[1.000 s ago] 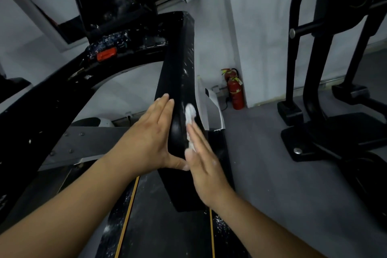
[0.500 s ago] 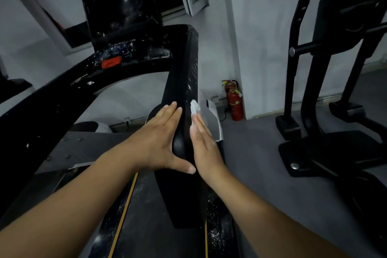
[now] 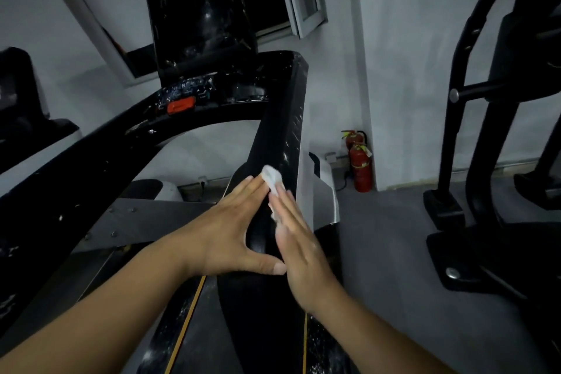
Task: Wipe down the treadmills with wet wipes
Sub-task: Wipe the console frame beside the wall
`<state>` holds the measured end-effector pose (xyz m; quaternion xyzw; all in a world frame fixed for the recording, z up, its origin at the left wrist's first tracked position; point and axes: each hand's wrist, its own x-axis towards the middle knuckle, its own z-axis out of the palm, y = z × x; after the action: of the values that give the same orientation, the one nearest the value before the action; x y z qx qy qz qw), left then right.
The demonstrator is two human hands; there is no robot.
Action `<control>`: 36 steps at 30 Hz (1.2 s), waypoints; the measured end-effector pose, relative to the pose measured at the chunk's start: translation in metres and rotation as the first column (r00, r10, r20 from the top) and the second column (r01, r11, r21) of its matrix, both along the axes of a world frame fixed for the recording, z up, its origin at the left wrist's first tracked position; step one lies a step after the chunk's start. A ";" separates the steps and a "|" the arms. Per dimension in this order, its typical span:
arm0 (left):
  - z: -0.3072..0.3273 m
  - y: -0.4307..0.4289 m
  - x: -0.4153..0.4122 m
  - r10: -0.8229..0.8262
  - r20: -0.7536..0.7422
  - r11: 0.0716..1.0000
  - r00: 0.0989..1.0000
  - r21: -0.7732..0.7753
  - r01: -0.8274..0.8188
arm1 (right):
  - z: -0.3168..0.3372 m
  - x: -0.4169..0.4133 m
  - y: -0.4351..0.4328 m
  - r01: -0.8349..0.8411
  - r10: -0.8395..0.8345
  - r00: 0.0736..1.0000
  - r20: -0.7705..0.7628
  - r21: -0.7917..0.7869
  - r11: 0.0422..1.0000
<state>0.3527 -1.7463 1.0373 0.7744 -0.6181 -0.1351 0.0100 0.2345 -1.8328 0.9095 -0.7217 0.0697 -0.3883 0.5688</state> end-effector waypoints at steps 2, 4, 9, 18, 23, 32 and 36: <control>0.001 -0.005 0.003 0.034 0.009 0.999 0.999 0.022 -0.034 | -0.019 -0.002 -0.013 0.005 -0.005 1.000 -0.015 -0.042 0.999; 0.004 -0.016 0.005 0.076 0.028 0.996 0.997 0.041 -0.077 | -0.008 0.017 -0.044 0.051 -0.048 0.993 -0.109 0.022 0.998; 0.007 -0.040 0.006 0.137 0.045 0.990 0.990 0.023 -0.138 | 0.019 0.032 -0.068 -0.026 0.024 0.998 -0.056 -0.041 0.999; 0.006 -0.067 0.004 0.273 0.082 0.962 0.959 -0.001 -0.274 | 0.027 0.070 -0.128 -0.044 0.034 0.989 -0.141 -0.064 0.997; 0.003 -0.076 0.003 0.327 0.070 0.945 0.942 -0.026 -0.326 | -0.022 0.048 -0.137 -0.138 0.145 0.989 -0.007 -0.356 0.924; 0.005 -0.108 0.012 0.369 0.108 0.930 0.923 -0.050 -0.365 | -0.023 0.058 -0.149 -0.117 0.144 0.989 0.027 -0.446 0.887; 0.008 -0.125 0.024 0.373 0.095 0.928 0.923 -0.019 -0.373 | -0.009 0.102 -0.206 -0.014 -0.004 0.999 -0.044 -0.385 0.923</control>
<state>0.3766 -1.8709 1.0449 0.8834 -0.4592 -0.0929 0.0056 0.3367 -2.0390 0.9000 -0.8279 0.0028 -0.3770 0.4154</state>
